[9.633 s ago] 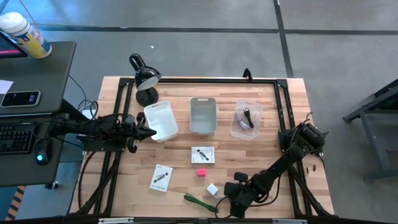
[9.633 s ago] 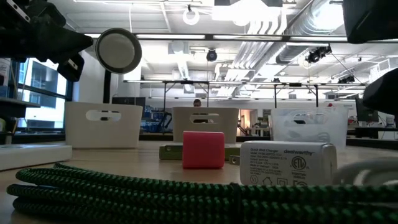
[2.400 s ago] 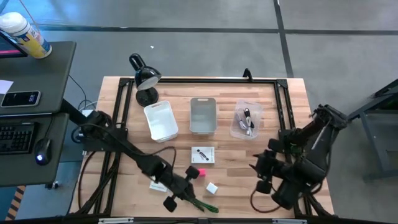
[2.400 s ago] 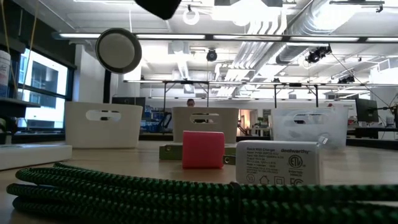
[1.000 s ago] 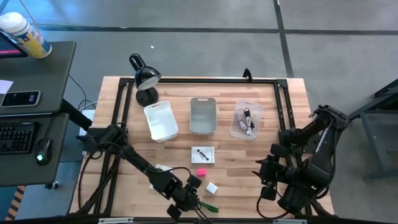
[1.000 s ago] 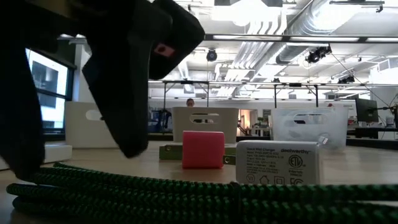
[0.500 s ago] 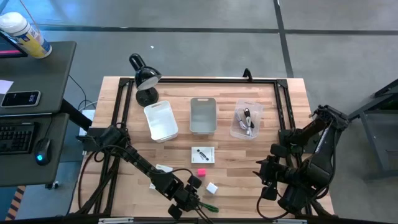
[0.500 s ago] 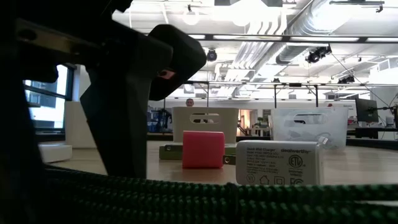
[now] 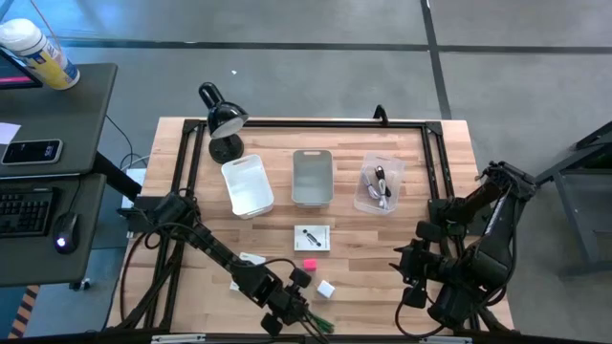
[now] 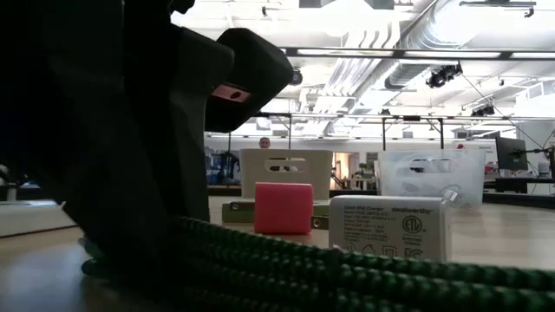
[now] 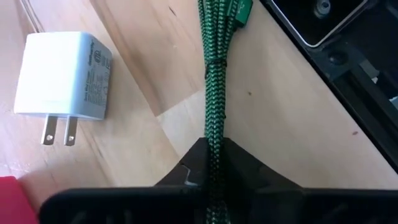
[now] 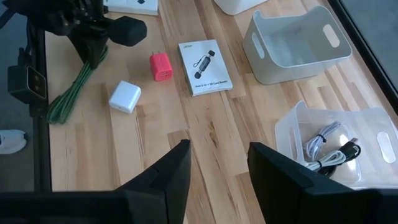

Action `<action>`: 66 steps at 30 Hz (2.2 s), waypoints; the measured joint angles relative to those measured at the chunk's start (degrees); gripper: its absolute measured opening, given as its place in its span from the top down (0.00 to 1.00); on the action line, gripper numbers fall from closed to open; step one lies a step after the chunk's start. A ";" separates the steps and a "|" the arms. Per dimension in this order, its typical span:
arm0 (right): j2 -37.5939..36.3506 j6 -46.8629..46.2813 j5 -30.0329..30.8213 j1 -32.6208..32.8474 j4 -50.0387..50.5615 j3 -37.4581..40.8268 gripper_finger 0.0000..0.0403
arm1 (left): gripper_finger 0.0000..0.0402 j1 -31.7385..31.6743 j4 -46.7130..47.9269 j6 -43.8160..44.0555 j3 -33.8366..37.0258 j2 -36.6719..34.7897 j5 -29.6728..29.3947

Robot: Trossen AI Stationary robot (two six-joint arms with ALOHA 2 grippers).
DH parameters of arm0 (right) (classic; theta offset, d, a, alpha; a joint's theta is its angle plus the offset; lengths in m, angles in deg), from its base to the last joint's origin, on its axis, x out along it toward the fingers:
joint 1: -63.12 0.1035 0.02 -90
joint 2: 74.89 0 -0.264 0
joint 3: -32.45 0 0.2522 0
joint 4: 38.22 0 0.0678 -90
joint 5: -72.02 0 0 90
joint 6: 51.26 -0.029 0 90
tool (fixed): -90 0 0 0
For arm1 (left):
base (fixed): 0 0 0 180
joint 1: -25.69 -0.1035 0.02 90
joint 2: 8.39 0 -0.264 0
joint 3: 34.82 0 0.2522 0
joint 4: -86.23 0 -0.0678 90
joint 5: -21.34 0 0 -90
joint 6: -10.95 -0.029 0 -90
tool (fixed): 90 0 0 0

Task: Pick and place items into bin
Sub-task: Put the green charger cable into the transparent bin

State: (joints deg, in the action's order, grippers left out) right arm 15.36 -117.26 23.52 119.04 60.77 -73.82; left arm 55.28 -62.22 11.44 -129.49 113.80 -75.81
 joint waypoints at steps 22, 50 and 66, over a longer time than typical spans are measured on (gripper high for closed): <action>0.00 -1.11 -2.43 0.02 -0.20 0.00 0.65 | 0.98 -7.96 -1.49 2.95 -9.04 0.00 -2.91; 0.01 -1.68 -1.43 0.01 -1.03 0.01 0.65 | 0.73 -22.03 -8.83 1.25 -9.68 -0.02 4.32; 0.04 -9.49 -9.70 -0.47 -19.77 23.69 0.65 | 0.64 -20.84 7.49 -1.30 -9.64 -4.93 27.54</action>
State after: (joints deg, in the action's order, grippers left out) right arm 15.40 -126.75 13.82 118.57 41.00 -50.13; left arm 34.44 -54.73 10.14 -139.13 108.88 -48.27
